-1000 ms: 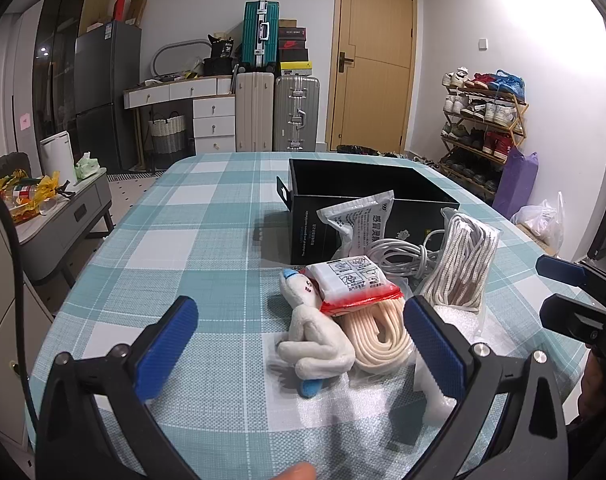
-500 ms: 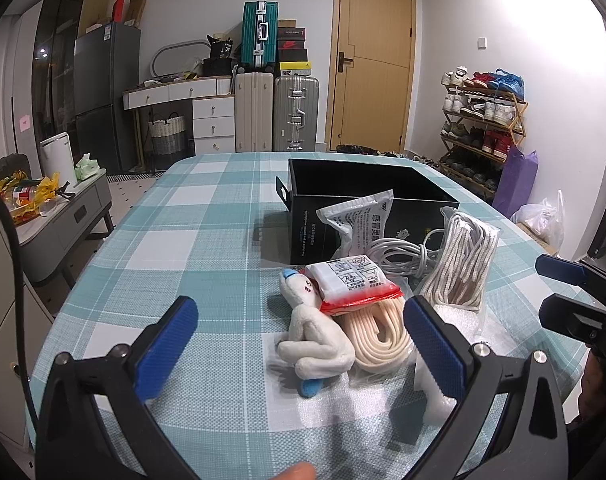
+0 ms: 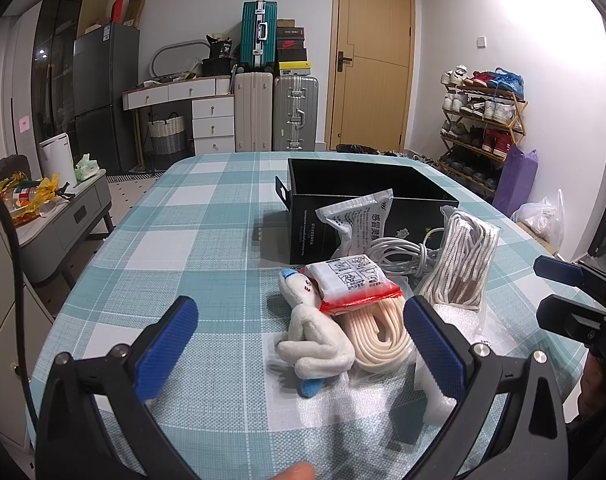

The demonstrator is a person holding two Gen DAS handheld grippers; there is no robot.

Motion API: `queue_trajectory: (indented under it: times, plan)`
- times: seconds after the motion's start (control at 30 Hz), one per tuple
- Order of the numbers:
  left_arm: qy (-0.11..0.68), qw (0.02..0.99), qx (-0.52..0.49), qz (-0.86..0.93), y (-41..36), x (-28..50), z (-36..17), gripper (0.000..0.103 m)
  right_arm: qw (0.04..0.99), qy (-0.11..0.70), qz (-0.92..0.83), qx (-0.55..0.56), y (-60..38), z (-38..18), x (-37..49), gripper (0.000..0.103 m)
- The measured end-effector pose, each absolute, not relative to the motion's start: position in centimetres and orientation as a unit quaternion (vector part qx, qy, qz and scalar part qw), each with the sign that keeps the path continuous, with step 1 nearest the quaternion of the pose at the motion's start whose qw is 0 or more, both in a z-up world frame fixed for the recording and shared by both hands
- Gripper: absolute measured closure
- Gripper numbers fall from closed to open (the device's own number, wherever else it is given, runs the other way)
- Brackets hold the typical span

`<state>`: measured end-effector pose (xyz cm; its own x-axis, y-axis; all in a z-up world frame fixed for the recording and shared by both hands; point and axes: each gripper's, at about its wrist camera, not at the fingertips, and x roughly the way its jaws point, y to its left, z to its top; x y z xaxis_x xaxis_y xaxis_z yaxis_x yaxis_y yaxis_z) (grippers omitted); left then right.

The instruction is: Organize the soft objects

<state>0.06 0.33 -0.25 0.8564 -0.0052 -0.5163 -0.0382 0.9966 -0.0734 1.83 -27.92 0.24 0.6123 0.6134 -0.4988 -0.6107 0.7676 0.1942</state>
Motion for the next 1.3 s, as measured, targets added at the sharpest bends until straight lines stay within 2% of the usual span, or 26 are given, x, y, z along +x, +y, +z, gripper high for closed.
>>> queue_trajectory:
  times: [1.3]
  plan:
    - [0.263, 0.963, -0.048, 0.017, 1.2, 0.1, 0.3, 0.000, 0.889, 0.272, 0.366, -0.028, -26.1, 0.4, 1.1, 0.000]
